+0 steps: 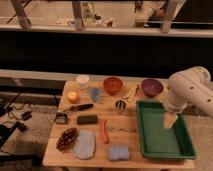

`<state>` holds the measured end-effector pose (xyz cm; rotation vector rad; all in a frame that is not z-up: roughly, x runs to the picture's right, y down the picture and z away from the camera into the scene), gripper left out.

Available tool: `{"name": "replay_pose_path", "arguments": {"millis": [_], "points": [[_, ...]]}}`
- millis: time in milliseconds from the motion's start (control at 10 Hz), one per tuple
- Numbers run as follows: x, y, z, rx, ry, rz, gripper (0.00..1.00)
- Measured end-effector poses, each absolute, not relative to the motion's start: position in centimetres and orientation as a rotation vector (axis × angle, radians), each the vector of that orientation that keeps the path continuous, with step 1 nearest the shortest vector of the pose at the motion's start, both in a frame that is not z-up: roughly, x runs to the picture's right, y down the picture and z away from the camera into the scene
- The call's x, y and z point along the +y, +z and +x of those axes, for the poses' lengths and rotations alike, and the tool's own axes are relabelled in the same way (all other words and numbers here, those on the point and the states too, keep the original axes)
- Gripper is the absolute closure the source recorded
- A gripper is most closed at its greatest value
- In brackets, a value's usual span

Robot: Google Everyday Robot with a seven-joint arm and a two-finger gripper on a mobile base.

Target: Place fork in plastic cup

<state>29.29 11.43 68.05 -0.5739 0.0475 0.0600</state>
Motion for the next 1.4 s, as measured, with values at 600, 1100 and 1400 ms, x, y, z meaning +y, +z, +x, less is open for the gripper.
{"name": "replay_pose_path", "arguments": {"millis": [600, 1100, 1400], "points": [[11.4, 68.0, 29.3, 0.048, 0.060, -0.574, 0.20], [11.6, 68.1, 29.2, 0.048, 0.058, -0.576, 0.20], [13.1, 67.9, 26.2, 0.013, 0.013, -0.603, 0.20]]}}
